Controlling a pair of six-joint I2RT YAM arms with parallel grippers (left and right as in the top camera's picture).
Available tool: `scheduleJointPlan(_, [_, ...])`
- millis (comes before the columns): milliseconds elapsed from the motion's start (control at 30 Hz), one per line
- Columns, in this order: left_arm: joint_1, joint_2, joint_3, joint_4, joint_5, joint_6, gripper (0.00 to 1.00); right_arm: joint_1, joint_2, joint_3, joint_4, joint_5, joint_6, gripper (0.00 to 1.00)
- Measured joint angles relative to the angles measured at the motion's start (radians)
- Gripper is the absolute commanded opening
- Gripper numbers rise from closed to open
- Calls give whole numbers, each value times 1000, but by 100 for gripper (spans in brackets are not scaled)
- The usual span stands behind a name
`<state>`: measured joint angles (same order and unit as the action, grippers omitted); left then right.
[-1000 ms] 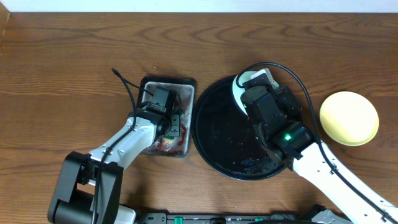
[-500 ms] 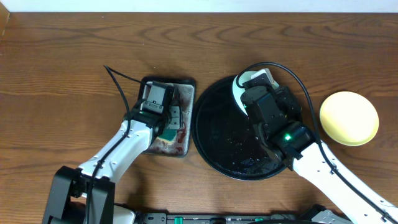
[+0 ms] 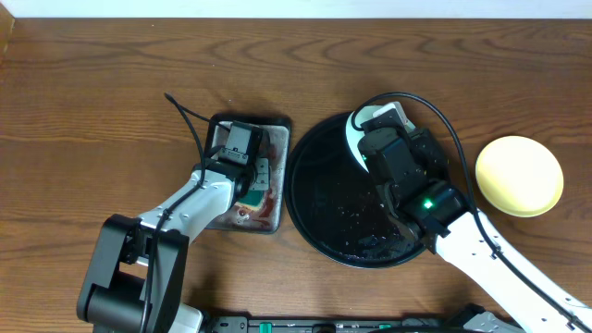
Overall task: Clean dirty plates on tray and stack at the side
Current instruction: 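Return the sponge to the soapy tray with the left gripper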
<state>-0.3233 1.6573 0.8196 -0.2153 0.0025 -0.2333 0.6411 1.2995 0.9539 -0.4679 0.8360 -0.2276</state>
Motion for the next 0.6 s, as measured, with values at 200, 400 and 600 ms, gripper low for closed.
scheduleJointPlan(200, [0, -2, 0, 3, -2, -2, 25, 0, 0, 0, 0, 0, 0, 1])
scheduleJointPlan(400, [-1, -80, 18, -14, 6, -2, 59, 0, 0, 0, 0, 0, 0, 1])
scheduleJointPlan(600, [-1, -146, 49, -125, 10, -3, 60, 0, 0, 0, 0, 2, 0, 1])
